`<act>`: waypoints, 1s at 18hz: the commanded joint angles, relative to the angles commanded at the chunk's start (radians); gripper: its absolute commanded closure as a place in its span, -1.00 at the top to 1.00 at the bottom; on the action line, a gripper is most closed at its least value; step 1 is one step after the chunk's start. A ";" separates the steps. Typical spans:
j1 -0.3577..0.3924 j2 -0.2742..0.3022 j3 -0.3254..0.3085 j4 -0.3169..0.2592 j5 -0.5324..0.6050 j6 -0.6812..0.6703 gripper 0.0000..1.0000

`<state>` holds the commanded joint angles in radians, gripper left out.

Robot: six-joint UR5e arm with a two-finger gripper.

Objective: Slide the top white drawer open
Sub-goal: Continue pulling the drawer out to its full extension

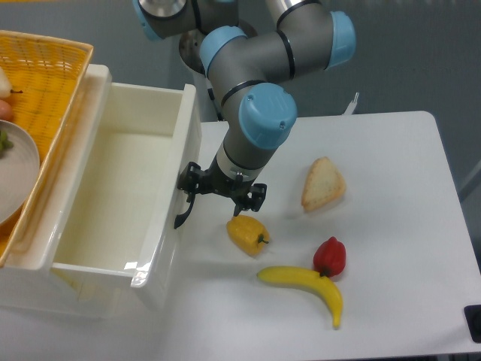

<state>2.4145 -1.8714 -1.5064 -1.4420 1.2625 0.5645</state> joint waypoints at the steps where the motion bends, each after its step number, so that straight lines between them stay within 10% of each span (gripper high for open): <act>1: 0.005 -0.002 0.002 0.000 0.002 0.002 1.00; 18: 0.028 -0.014 0.014 -0.009 -0.006 0.029 1.00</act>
<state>2.4421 -1.8852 -1.4925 -1.4511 1.2563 0.5937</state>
